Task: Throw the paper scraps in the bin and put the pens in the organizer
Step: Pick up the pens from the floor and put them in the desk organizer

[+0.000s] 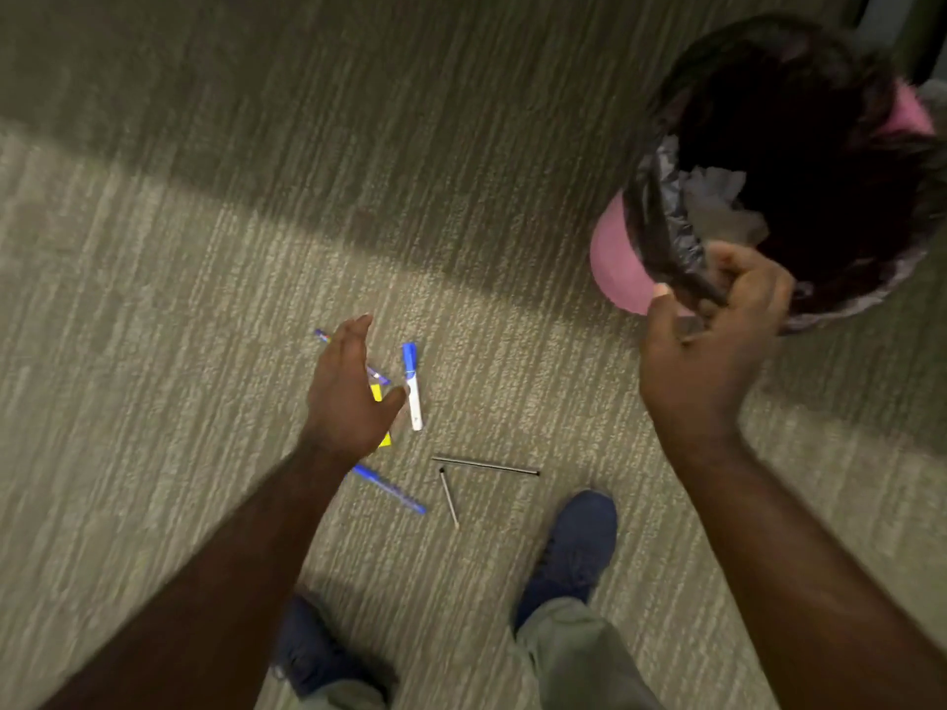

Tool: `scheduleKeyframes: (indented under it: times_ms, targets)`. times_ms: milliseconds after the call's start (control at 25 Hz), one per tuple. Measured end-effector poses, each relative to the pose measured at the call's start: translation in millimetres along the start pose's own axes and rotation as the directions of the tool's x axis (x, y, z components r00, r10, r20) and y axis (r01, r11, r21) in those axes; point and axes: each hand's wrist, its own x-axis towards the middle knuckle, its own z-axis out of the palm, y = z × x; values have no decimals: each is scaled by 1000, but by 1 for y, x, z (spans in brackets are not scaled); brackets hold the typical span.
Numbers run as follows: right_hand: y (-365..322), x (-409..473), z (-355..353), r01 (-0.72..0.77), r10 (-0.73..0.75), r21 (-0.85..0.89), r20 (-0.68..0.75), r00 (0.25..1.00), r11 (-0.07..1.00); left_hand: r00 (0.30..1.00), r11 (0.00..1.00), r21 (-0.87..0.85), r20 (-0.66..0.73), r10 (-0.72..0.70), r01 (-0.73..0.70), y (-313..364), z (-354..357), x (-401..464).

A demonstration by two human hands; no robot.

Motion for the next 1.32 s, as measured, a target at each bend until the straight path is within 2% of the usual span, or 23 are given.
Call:
scheduleKeyframes:
  times_ms: [80, 200, 440, 640, 800, 920, 1040, 1240, 1320]
  targets:
    - [4, -43, 23, 70, -66, -22, 171, 983, 997, 997, 997, 10, 0, -75, 75, -43, 3, -15]
    - [22, -108, 65, 35, 0, -70, 446, 895, 997, 986, 985, 46, -5, -165, 166, -112, 12, -41]
    - [65, -202, 121, 115, 50, -188, 696, 716, 975, 980, 975, 112, 43, -196, 190, -206, 34, -84]
    - [103, -261, 138, 93, 200, -339, 732, 652, 936, 981, 986, 104, 132, -141, 128, -233, 68, -104]
    - [126, -294, 144, 38, 333, -470, 678, 655, 882, 980, 990, 48, 144, -135, 129, -240, 86, -103]
    - [133, -306, 150, 63, 324, -482, 674, 664, 874, 984, 993, 75, 144, -101, 91, -247, 90, -100]
    - [133, -310, 154, 121, 305, -501, 682, 664, 857, 976, 980, 186, 190, -109, 73, -256, 90, -99]
    - [134, -291, 149, 260, 183, -544, 630, 755, 798, 957, 964, 252, 249, -151, 86, -258, 91, -100]
    - [139, -277, 148, 312, 180, -582, 635, 751, 751, 954, 966, 238, 250, -163, 102, -256, 91, -99]
